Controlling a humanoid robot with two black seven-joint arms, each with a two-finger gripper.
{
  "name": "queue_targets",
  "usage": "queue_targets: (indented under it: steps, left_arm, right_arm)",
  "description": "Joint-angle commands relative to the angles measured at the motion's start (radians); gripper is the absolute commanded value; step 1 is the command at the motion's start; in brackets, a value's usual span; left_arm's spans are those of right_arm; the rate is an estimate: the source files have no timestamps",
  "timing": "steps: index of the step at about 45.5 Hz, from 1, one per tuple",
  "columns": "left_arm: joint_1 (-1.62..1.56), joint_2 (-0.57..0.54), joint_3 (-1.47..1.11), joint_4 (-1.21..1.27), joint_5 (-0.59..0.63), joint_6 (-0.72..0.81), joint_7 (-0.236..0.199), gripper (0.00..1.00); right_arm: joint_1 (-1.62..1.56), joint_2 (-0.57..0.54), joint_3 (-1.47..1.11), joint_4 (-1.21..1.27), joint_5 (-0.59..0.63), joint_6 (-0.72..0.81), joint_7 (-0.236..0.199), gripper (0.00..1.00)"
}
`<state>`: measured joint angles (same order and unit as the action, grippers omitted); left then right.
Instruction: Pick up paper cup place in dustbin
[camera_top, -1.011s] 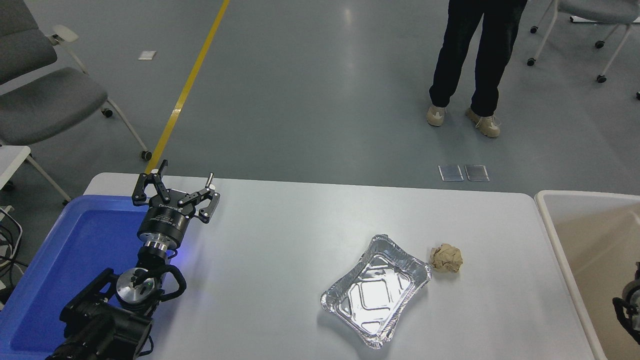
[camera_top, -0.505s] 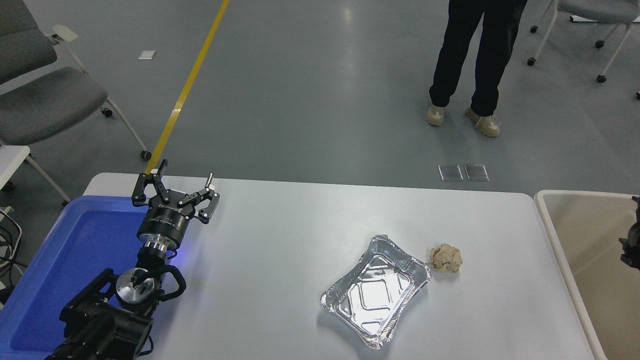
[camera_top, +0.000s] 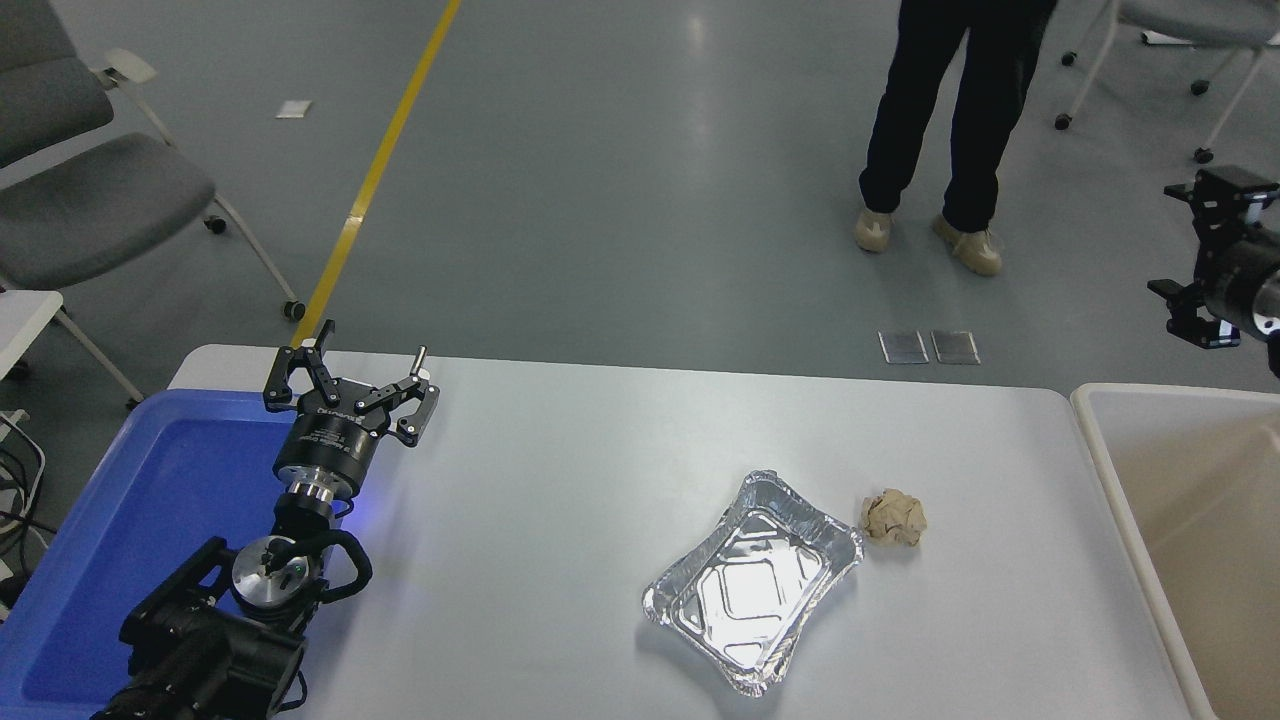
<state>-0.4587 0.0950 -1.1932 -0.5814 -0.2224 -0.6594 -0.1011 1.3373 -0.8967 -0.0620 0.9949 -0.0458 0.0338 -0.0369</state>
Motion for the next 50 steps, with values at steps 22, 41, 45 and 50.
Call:
queue_targets:
  steps: [22,41,45,50]
  left_arm:
    - [0.0,0.0,0.0,0.0,0.0,0.001,0.0,0.99]
    - [0.0,0.0,0.0,0.0,0.0,0.001,0.001,0.99]
    - [0.0,0.0,0.0,0.0,0.0,0.001,0.0,0.99]
    - [0.0,0.0,0.0,0.0,0.0,0.001,0.0,0.99]
  right_arm:
    - [0.99,0.271,-1.297,0.488,-0.275,0.08,0.219,1.0]
    - [1.04,0.446,-1.345,0.654,-0.431,0.248,0.215,1.0]
    - [1.042,0.472,-1.345,0.686,-0.428,0.285,0.209,1.0]
    - [1.047,0.48,-1.343,0.717,-0.425,0.331,0.204,1.0]
